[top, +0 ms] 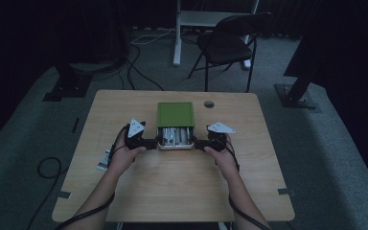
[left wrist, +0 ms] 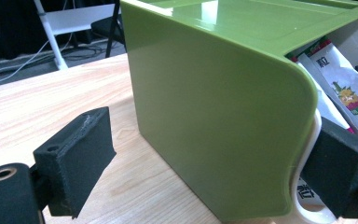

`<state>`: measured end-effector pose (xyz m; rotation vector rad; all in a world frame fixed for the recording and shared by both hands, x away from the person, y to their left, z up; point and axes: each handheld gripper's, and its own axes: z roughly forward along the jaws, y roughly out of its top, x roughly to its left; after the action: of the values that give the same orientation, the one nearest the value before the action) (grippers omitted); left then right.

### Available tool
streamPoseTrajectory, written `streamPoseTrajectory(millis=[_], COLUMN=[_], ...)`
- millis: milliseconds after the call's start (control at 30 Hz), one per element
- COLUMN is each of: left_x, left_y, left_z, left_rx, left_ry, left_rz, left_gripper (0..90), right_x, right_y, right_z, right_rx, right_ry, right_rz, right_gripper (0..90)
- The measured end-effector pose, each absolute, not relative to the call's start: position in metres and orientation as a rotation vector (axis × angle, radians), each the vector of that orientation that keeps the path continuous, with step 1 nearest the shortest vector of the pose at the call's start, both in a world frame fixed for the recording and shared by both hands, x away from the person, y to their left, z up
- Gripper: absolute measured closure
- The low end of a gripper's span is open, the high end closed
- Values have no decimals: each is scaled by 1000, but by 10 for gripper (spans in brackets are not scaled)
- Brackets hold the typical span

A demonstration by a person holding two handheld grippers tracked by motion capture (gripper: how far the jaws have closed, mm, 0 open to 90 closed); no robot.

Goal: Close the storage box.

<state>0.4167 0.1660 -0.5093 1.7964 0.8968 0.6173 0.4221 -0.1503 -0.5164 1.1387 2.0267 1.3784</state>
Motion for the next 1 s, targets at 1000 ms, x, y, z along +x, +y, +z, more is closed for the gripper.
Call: streamPoseTrajectory(millis=[1000], left_x=[419], left_y=[164], left_z=[-509], left_rx=[1803], left_ry=[907], left_rz=[639], left_gripper=[96], right_x=[426], right_y=[-146], right_z=[-518], right_rx=[1186], right_ry=[2003], right_rz=[1348], right_gripper=[136])
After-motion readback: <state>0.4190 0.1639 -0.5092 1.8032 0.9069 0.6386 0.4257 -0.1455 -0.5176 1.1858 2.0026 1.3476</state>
